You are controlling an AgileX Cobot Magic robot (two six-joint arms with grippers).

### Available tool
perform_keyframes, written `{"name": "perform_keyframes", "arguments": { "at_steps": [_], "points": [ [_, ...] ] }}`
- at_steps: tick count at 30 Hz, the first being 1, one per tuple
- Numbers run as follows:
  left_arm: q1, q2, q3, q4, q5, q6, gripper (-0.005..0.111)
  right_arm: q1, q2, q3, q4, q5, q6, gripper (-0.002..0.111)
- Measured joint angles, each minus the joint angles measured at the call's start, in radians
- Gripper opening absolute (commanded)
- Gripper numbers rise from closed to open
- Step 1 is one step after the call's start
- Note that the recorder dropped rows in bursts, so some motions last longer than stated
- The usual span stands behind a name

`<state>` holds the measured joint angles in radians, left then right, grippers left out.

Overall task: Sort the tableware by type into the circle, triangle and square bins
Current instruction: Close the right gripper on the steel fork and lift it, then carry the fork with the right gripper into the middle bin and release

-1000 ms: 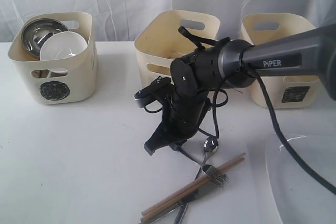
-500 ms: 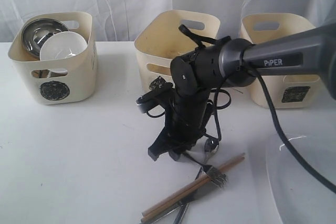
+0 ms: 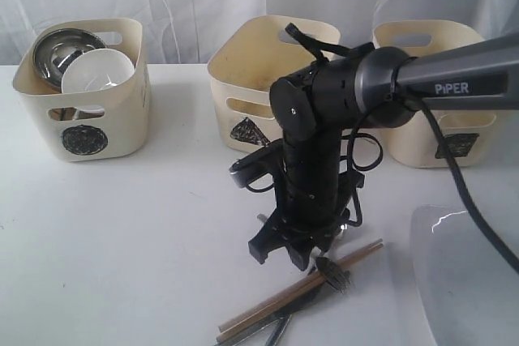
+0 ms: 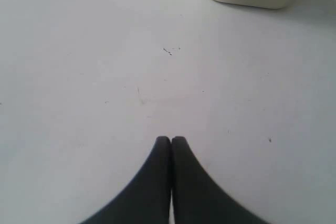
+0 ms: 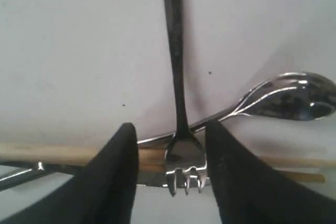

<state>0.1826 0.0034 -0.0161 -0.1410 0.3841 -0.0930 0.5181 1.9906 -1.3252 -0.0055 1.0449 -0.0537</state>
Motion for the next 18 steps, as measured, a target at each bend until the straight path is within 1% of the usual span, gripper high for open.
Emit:
{"name": "perform_keyframes", "arguments": {
  "at_steps": [5,8,10,15,16,18],
  "points": [
    [0.0,0.0,0.0,0.0,0.0,0.0,0.0,0.0,0.004,0.024,-0.004,-0.04,0.007,0.04],
    [0.0,0.0,0.0,0.0,0.0,0.0,0.0,0.0,0.008,0.043,-0.012,-0.068,0.007,0.036],
    [0.0,0.0,0.0,0.0,0.0,0.0,0.0,0.0,0.008,0.051,-0.019,-0.089,0.007,0.029],
    [0.0,0.0,0.0,0.0,0.0,0.0,0.0,0.0,0.005,0.055,-0.029,-0.118,0.008,0.004],
    [0.0,0.0,0.0,0.0,0.0,0.0,0.0,0.0,0.005,0.055,-0.031,-0.125,0.008,0.0],
    [0.0,0.0,0.0,0.0,0.0,0.0,0.0,0.0,0.005,0.055,-0.031,-0.142,0.008,0.0]
  ]
}}
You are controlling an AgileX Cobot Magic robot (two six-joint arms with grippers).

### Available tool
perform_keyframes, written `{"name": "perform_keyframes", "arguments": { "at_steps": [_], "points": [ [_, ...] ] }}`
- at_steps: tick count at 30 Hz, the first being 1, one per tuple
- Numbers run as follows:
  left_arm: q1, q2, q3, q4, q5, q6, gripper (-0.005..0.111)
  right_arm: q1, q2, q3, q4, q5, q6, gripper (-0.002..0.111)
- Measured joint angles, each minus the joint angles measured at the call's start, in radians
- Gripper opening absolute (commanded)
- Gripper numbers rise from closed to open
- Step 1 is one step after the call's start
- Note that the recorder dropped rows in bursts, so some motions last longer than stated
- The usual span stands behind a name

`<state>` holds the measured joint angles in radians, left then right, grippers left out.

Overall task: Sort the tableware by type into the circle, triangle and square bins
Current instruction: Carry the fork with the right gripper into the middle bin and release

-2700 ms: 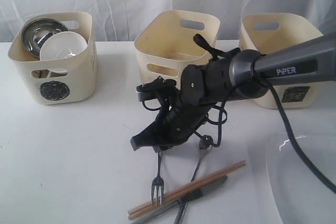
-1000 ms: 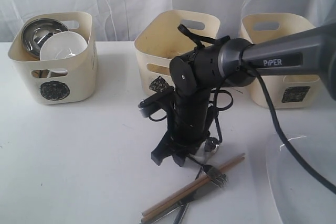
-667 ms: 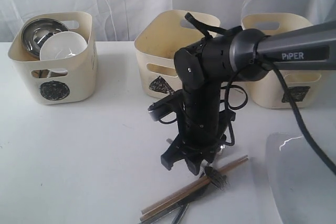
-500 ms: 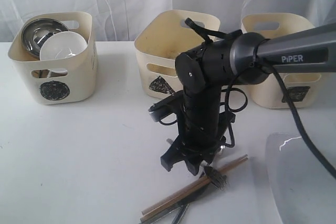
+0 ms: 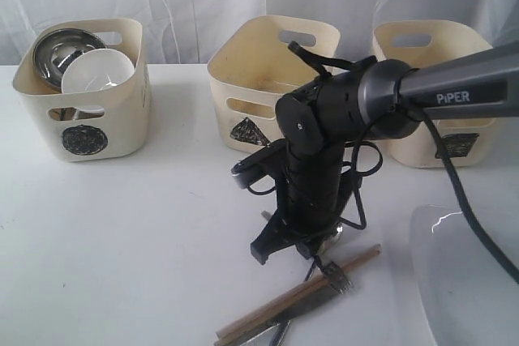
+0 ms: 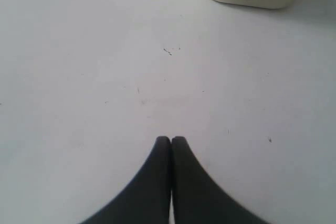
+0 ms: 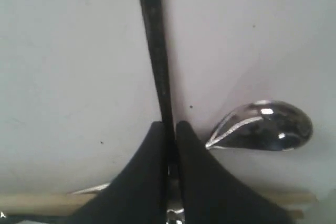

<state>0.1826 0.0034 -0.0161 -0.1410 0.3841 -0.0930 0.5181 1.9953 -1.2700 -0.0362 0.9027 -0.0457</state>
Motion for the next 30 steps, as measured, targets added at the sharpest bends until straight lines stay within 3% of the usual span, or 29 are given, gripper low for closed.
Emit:
{"name": "perform_keyframes", "arguments": {
  "at_steps": [11,23,30],
  "points": [
    [0.0,0.0,0.0,0.0,0.0,0.0,0.0,0.0,-0.019,-0.005,0.016,0.0,-0.004,0.0],
    [0.0,0.0,0.0,0.0,0.0,0.0,0.0,-0.002,-0.279,-0.095,0.023,0.011,-0.136,0.0],
    [0.0,0.0,0.0,0.0,0.0,0.0,0.0,-0.163,-0.372,-0.289,0.117,-0.226,-0.153,0.0]
  ]
}}
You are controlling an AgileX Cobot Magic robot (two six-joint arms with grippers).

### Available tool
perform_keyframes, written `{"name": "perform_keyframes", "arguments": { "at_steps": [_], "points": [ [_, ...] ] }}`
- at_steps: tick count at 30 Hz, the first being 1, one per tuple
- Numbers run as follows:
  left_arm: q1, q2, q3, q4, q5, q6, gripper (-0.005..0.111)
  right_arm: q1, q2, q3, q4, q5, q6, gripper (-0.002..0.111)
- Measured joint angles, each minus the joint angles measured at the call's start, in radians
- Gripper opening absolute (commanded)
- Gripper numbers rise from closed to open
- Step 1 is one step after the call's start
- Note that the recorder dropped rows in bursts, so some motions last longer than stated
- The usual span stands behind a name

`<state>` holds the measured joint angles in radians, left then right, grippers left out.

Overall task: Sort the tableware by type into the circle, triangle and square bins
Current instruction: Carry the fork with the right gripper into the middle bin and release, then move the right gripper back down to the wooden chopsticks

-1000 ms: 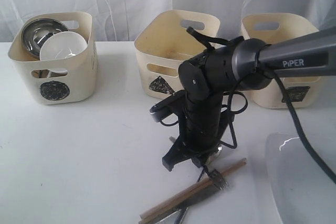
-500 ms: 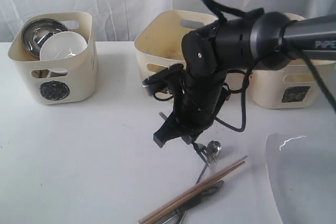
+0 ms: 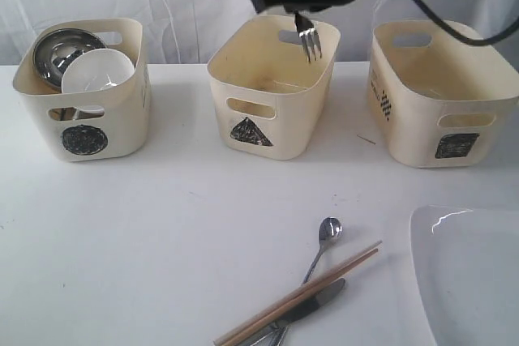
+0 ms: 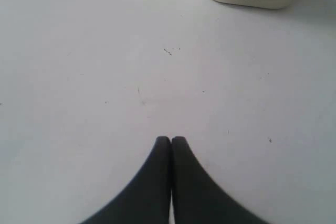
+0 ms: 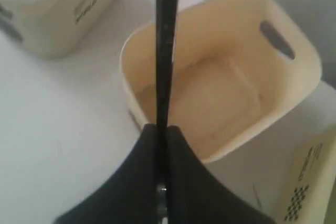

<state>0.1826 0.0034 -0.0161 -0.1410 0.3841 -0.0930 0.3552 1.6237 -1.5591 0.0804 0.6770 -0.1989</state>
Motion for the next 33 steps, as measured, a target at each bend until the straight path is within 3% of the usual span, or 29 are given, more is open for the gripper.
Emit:
{"name": "perform_keyframes", "arguments": {
  "at_steps": [4,11,14,18,20,27,33],
  "points": [
    [0.0,0.0,0.0,0.0,0.0,0.0,0.0,-0.071,0.064,-0.019,0.064,-0.192,0.0,0.0],
    [0.0,0.0,0.0,0.0,0.0,0.0,0.0,-0.083,0.229,-0.022,0.08,-0.501,0.0,0.001],
    [0.0,0.0,0.0,0.0,0.0,0.0,0.0,-0.083,0.301,-0.022,0.08,-0.555,0.0,0.008],
    [0.0,0.0,0.0,0.0,0.0,0.0,0.0,-0.083,0.349,-0.022,0.082,-0.552,0.0,0.026],
    [0.0,0.0,0.0,0.0,0.0,0.0,0.0,-0.083,0.354,-0.022,0.083,-0.548,0.0,0.03],
    [0.0,0.0,0.0,0.0,0.0,0.0,0.0,-0.083,0.342,-0.022,0.099,-0.446,0.0,0.03],
    [0.0,0.0,0.0,0.0,0.0,0.0,0.0,-0.083,0.242,-0.022,0.105,-0.141,0.002,0.028]
  ]
}}
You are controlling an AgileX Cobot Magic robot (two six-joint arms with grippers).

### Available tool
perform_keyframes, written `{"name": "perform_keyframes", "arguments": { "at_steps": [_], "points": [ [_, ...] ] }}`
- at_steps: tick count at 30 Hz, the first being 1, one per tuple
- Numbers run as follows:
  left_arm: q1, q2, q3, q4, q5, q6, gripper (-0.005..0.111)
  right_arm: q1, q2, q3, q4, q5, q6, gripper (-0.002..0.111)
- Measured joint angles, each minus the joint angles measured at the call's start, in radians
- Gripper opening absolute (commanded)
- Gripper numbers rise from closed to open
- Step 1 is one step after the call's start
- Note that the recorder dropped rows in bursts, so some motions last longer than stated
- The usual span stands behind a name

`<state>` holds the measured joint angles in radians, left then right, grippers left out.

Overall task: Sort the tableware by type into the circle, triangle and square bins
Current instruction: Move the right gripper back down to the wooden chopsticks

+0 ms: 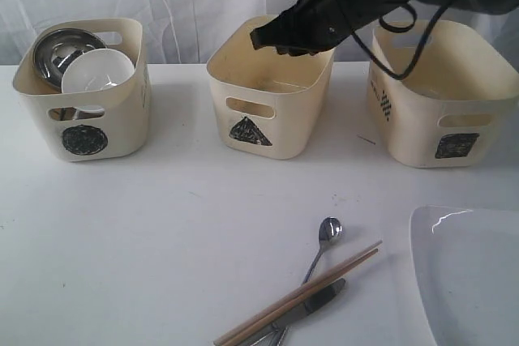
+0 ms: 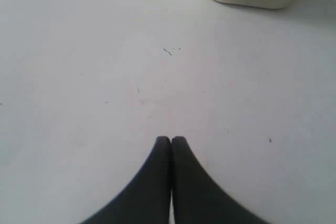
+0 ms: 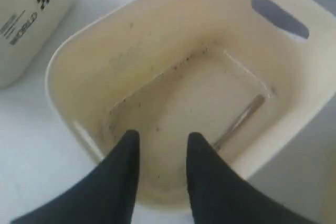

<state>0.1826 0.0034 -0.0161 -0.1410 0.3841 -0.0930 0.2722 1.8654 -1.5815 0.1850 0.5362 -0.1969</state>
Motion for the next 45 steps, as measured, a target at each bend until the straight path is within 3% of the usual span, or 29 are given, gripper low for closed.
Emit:
{"name": "perform_keyframes", "arguments": {
  "at_steps": [4,6,9,13,17,22,27,29,33,39,41,45],
  "points": [
    [0.0,0.0,0.0,0.0,0.0,0.0,0.0,0.0,-0.088,0.0,-0.002,0.212,0.0,0.006],
    [0.0,0.0,0.0,0.0,0.0,0.0,0.0,0.0,-0.125,0.008,0.0,0.273,0.0,0.0],
    [0.0,0.0,0.0,0.0,0.0,0.0,0.0,0.0,-0.218,0.118,0.02,0.326,0.017,0.0],
    [0.0,0.0,0.0,0.0,0.0,0.0,0.0,0.0,-0.42,0.469,0.111,0.296,0.043,0.0],
    [0.0,0.0,0.0,0.0,0.0,0.0,0.0,0.013,-0.665,0.789,0.402,0.314,0.047,0.0],
    [0.0,0.0,0.0,0.0,0.0,0.0,0.0,0.082,-0.694,0.846,0.473,0.28,0.075,0.0],
    [0.0,0.0,0.0,0.0,0.0,0.0,0.0,0.095,-0.523,0.788,0.307,0.133,0.15,0.0],
    [0.0,0.0,0.0,0.0,0.0,0.0,0.0,0.095,-0.442,0.714,0.253,0.161,0.053,0.0],
    [0.0,0.0,0.0,0.0,0.0,0.0,0.0,0.095,-0.343,0.582,0.232,0.358,-0.378,0.002],
    [0.0,0.0,0.0,0.0,0.0,0.0,0.0,0.114,-0.309,0.531,0.257,0.478,-0.939,0.033],
    [0.0,0.0,0.0,0.0,0.0,0.0,0.0,0.147,-0.301,0.531,0.264,0.48,-1.047,0.041],
    [0.0,0.0,0.0,0.0,0.0,0.0,0.0,0.233,-0.274,0.531,0.276,0.397,-1.138,0.042]
  ]
}}
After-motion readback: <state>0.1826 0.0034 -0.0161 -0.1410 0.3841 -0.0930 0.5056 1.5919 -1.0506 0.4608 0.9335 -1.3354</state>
